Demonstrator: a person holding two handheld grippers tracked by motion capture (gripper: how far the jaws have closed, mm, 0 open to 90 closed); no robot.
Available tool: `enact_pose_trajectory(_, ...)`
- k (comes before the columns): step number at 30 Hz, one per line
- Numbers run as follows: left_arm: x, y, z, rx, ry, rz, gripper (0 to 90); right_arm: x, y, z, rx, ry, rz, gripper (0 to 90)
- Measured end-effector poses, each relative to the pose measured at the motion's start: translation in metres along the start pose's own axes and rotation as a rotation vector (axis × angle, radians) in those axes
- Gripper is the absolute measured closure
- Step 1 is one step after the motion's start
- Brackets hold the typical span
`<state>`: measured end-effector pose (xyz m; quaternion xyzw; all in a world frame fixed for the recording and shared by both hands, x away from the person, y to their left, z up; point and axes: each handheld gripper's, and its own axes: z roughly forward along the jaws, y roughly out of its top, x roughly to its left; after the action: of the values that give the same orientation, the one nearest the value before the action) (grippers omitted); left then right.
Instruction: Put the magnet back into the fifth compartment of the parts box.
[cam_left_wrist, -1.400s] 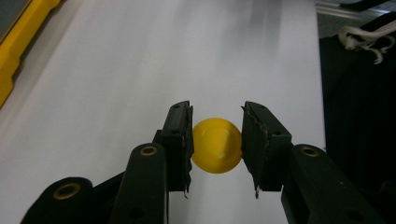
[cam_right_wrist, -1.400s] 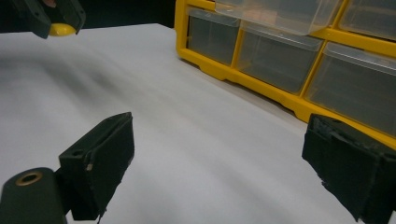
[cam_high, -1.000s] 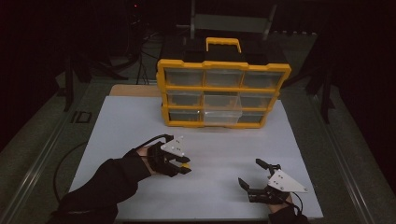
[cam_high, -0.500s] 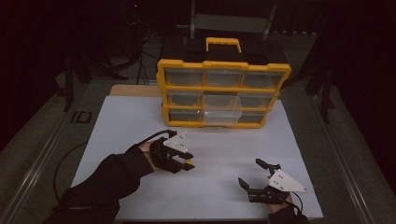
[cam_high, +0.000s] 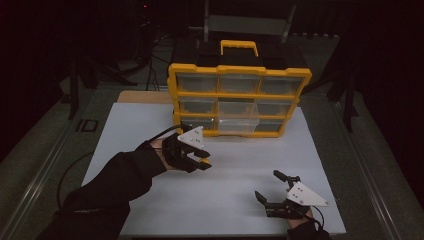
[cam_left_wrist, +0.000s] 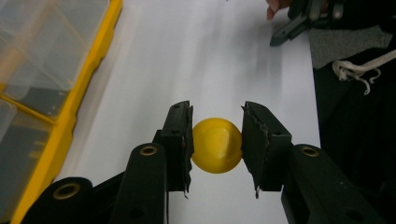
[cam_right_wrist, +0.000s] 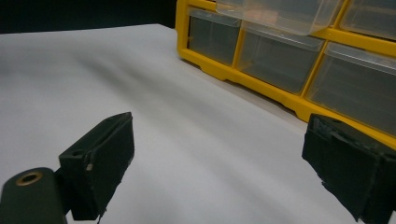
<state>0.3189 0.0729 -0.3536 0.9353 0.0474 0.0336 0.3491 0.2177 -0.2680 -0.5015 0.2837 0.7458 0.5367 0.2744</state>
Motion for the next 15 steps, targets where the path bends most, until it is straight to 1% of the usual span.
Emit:
enact_pose_trajectory(1,0.001,0.002,-0.002,-0.002,0.009,0.001,64.3,0.000,0.000,0.000,0.000,0.000,0.000,9.4)
enact_pose_trajectory(3,0.003,0.005,-0.004,-0.011,0.001,0.000,64.2,0.000,0.000,0.000,0.000,0.001,0.000,9.3)
enact_pose_trajectory(4,0.003,0.005,-0.004,-0.011,0.001,0.000,64.3,0.000,0.000,0.000,0.000,0.001,0.000,9.3)
enact_pose_trajectory(6,0.006,0.011,-0.009,-0.011,0.010,0.004,64.2,0.000,0.000,0.000,-0.001,0.000,0.003,9.3)
enact_pose_trajectory(9,0.010,0.015,-0.012,-0.019,0.011,0.000,64.2,0.000,0.000,0.000,0.000,0.003,0.003,9.3)
enact_pose_trajectory(11,0.013,0.017,-0.015,-0.025,0.003,-0.003,64.2,0.001,0.000,0.001,0.001,0.005,0.003,9.3)
enact_pose_trajectory(15,0.017,0.023,-0.021,-0.034,0.007,-0.003,64.2,0.001,0.000,0.001,0.002,0.005,0.004,9.4)
